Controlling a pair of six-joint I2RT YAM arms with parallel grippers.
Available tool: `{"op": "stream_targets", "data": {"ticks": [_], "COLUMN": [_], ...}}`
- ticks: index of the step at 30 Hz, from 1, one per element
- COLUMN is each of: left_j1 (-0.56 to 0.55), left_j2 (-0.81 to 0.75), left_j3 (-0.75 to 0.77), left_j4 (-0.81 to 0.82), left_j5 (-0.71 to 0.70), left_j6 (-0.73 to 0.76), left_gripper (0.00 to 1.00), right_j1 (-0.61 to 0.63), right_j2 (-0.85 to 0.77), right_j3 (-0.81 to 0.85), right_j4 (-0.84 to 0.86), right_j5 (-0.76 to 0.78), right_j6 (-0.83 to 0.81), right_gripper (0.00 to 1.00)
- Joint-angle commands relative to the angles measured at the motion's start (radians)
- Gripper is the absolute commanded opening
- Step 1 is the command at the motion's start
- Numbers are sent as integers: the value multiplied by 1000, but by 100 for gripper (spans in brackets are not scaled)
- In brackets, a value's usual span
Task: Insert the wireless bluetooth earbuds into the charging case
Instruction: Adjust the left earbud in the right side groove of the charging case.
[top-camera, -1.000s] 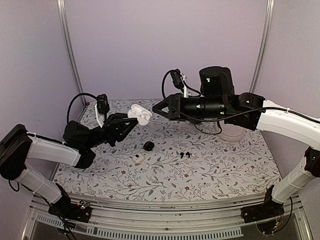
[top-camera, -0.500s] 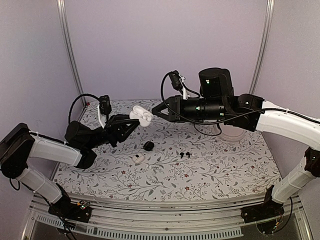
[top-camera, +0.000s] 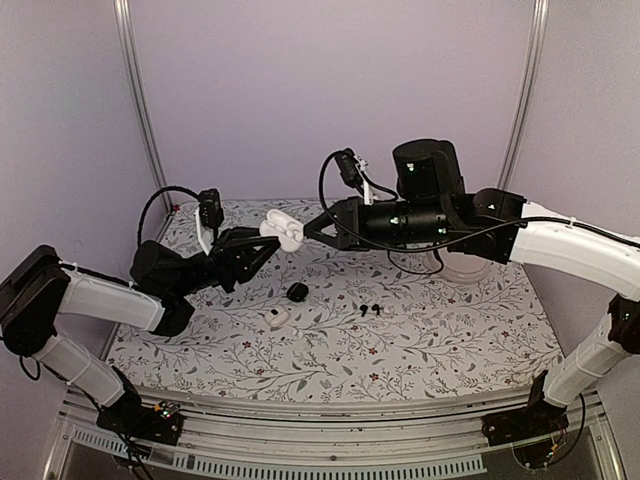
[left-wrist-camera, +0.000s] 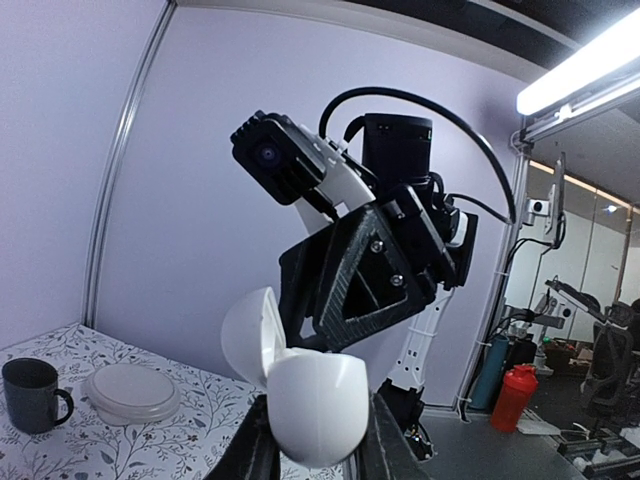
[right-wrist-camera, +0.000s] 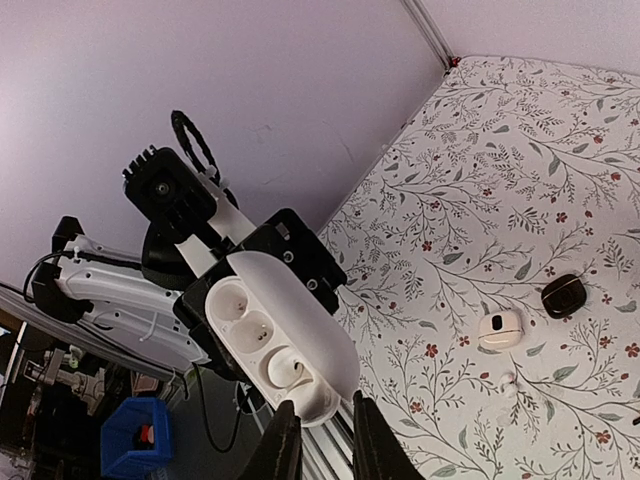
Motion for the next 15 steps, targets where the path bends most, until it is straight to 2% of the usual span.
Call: {"op": "stream_targets", "data": {"ticks": [1, 15], "left_j1": [4, 4], "left_j2": [6, -5], "left_j3": [20, 33], "left_j4": [295, 295], "left_j5": [7, -9], "left_j6": [4, -9], "left_gripper": [0, 0], "right_j1": [8, 27], "right_j2": [26, 66], "right_j3": [19, 38], "right_j4": [-2, -34], "right_j5": [-10, 7], "right_j6": [10, -20], "right_gripper": [18, 14]}}
